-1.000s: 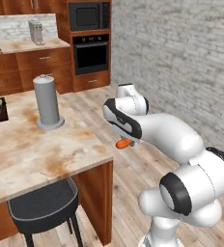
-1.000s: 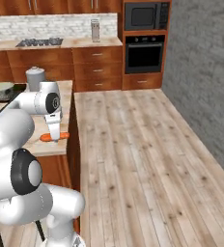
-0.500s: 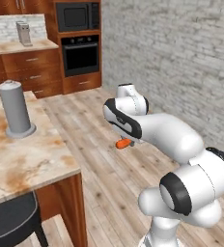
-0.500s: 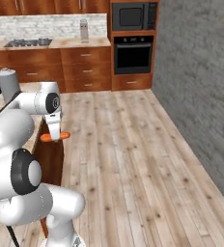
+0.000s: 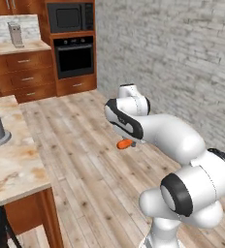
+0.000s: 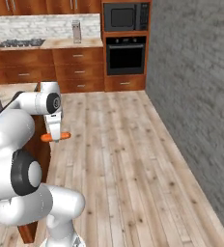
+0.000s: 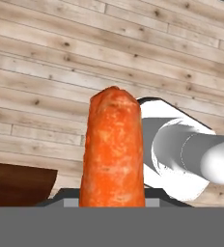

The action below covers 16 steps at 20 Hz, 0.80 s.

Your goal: Place the two vegetables and bowl onto the tray for setting up a vegetable dip station.

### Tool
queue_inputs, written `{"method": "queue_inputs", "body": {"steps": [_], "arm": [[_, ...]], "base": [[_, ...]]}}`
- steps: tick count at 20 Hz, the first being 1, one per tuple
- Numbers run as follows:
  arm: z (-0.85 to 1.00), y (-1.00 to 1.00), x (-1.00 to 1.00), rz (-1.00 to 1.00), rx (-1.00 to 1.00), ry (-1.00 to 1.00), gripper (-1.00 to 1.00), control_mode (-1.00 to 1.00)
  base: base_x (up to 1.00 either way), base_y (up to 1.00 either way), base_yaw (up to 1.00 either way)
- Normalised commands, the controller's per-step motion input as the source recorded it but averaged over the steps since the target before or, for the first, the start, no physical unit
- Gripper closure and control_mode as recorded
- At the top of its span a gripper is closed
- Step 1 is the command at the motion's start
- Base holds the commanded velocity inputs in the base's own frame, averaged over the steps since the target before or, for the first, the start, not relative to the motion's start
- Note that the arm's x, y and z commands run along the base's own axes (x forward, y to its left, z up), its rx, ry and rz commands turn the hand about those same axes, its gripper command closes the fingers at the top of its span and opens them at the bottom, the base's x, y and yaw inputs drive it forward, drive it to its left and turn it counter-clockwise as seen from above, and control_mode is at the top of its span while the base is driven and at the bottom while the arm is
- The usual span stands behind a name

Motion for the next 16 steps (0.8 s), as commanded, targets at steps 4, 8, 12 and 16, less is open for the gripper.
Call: {"method": "queue_inputs", "body": {"steps": [4,8,12,16], "arm": [[0.00,0.00,0.00,0.00,0.00,0.00,1.00,1.00],[0.00,0.00,0.00,0.00,0.00,0.00,1.00,1.00],[0.00,0.00,0.00,0.00,0.00,0.00,1.00,1.00],[0.00,0.00,0.00,0.00,0.00,0.00,1.00,1.00]], "base": [[0.61,-0.27,0.16],[0.63,-0.26,0.15],[0.64,-0.26,0.15],[0.63,-0.27,0.14]]}}
